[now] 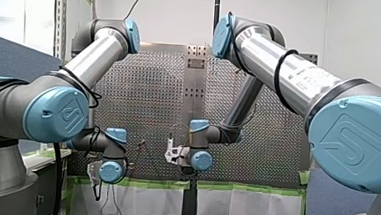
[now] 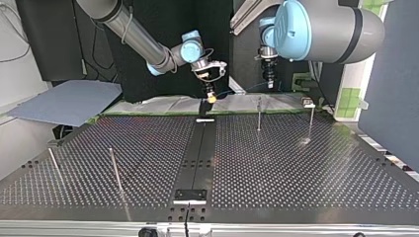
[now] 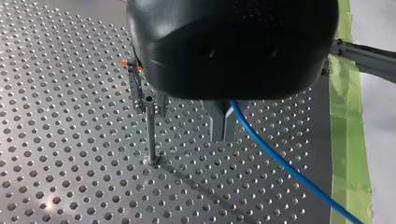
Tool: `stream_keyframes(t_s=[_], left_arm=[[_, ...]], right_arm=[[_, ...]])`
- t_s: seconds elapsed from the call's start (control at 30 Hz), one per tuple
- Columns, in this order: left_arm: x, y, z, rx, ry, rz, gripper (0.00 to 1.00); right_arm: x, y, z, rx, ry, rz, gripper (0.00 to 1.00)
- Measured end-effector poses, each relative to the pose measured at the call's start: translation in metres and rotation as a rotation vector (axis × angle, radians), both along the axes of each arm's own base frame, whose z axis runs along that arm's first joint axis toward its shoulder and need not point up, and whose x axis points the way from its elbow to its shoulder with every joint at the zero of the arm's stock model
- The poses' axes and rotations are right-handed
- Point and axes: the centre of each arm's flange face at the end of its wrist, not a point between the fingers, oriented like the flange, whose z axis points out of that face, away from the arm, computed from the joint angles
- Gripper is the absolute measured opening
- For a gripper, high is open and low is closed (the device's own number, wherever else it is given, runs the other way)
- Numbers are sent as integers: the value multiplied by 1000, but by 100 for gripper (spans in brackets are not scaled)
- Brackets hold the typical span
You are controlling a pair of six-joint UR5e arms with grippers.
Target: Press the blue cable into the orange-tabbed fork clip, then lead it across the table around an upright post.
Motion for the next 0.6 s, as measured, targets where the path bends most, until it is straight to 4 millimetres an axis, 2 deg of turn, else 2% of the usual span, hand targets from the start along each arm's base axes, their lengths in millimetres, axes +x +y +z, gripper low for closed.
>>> stream_keyframes(t_s=[0.17,0.33,0.6], left_arm=[[5,-2,5,-2,-12,-22,0],[10,-6,20,15,-22,-49,0],[16,-9,49,39,-21,-61,0]], right_arm=[[-5,-4,-5,1,11,-8,0],[-10,-8,-13,7,22,-17,0],[-11,-11,-14,7,22,-21,0]])
